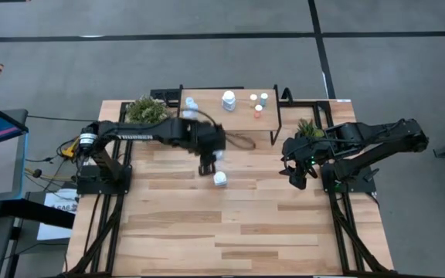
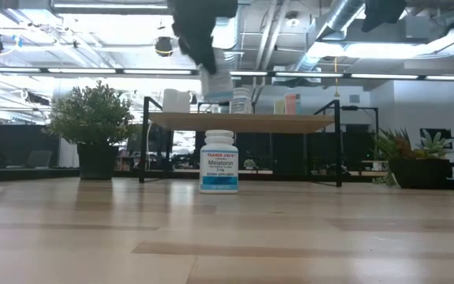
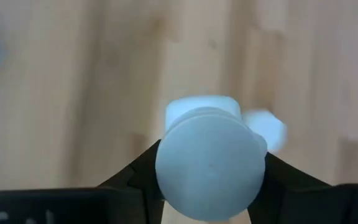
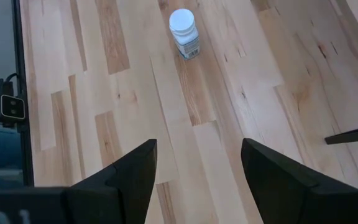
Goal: Pick and place medicine bottles onto shelf by color
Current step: Put the left white blue pill bottle on the shelf
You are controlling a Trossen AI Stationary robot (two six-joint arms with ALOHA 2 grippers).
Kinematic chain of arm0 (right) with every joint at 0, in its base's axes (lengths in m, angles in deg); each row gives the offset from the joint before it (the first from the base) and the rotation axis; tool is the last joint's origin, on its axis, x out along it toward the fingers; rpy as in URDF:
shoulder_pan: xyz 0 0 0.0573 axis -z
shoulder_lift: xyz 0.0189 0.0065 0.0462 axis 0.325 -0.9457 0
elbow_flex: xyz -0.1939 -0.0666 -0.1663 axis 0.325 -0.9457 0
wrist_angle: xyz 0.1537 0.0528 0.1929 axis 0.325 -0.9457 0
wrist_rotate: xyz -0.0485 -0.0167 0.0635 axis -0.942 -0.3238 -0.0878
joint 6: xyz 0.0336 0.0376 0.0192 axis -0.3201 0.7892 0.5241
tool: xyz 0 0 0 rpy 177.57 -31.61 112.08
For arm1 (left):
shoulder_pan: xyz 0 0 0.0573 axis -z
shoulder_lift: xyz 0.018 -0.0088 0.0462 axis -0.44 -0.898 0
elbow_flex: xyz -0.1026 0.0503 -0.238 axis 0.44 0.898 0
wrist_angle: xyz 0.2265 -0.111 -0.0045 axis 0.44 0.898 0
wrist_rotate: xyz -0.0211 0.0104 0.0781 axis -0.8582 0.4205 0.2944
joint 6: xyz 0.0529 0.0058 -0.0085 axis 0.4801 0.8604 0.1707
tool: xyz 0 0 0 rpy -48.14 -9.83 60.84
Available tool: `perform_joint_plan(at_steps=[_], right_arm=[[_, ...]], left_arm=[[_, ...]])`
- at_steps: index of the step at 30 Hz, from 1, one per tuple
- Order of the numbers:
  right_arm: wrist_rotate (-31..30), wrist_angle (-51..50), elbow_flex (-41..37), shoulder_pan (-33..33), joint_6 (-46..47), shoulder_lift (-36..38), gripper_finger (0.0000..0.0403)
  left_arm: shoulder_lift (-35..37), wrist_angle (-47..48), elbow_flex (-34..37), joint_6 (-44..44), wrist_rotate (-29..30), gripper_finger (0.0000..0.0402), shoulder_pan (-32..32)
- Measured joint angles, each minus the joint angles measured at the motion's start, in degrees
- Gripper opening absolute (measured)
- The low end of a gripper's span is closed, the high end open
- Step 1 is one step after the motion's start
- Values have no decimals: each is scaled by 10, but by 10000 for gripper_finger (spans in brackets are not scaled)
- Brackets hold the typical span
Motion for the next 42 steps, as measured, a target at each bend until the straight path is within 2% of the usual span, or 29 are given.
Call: perform_joint_plan(at_steps=[2,7,15,19,25,33,38,42], right_arm=[[0,0,0,0,0,0,255],[0,1,0,0,0,0,255],[0,14,0,0,0,0,255],[0,14,0,0,0,0,255],[0,14,0,0,0,0,255],[0,15,0,0,4,0,255],[0,14,0,0,3,0,255],[0,13,0,0,0,0,255]], left_arm=[[0,2,-25,10,17,134,-20],[-1,2,-64,50,16,135,-81],[-1,-11,-86,70,14,135,-171],[-2,-14,-87,67,-14,136,-197],[-32,-12,-92,54,-17,136,-209],[-90,53,-169,51,-2,139,-205],[-115,64,-190,54,-31,140,-206],[-125,71,-190,62,-32,140,-206]])
